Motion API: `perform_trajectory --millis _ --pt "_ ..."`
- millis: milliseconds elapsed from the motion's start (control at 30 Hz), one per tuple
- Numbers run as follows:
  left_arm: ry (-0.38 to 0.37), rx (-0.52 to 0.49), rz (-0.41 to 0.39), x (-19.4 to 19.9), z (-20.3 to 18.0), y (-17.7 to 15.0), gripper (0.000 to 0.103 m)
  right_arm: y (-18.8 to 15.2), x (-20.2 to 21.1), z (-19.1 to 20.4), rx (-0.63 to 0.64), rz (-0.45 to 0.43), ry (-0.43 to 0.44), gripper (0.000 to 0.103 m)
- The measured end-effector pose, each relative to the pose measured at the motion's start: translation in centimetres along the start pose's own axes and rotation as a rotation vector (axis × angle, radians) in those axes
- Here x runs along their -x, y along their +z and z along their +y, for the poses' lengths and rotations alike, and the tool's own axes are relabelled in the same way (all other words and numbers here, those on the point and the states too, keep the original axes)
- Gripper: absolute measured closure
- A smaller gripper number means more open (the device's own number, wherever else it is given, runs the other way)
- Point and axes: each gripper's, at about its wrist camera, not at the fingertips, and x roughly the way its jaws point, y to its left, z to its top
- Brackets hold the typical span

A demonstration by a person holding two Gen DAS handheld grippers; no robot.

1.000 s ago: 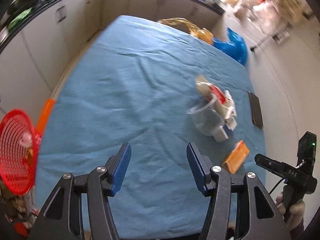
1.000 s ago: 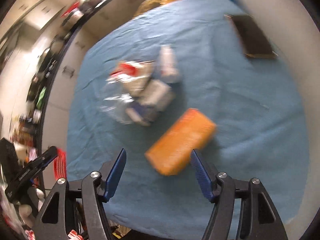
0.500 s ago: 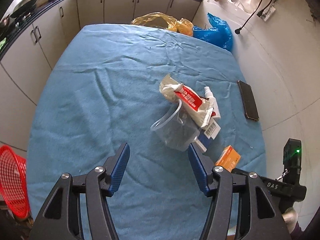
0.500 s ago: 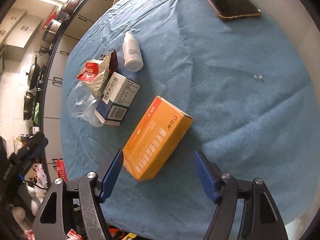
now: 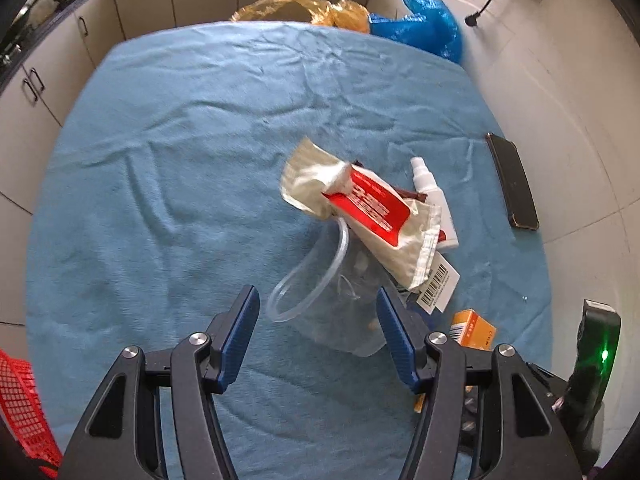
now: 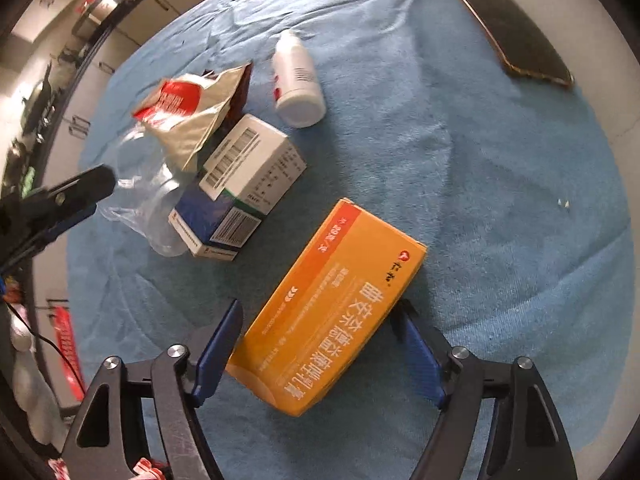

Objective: Collect trash
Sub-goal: 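Grasp the clear plastic cup with the left tool while the right tool grasps the orange medicine box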

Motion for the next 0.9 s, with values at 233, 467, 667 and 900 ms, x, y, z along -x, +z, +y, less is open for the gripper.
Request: perform_trajectory --millis 233,467,667,900 --pt "-0.034 0.046 0.058 -1.1 0.5 -1.5 0.099 0.0 -0.1 1.2 0.049 -0.002 -0.08 0.031" --pt "-0.071 0.133 0.018 1.6 2.8 -4.0 0.099 -0.3 0.8 -0.3 0.009 -0.009 -0.033 0.048" --pt "-0.077 0.193 -0.026 4.8 5.4 -6.1 0.099 -1.3 2.5 -1.5 -0.014 -0.021 -0.012 0.051" --pt "-0.061 0.252 -0.056 7.1 8.3 -9.2 0.099 -2.3 4.3 -0.8 0.04 -0.029 0.055 0.051"
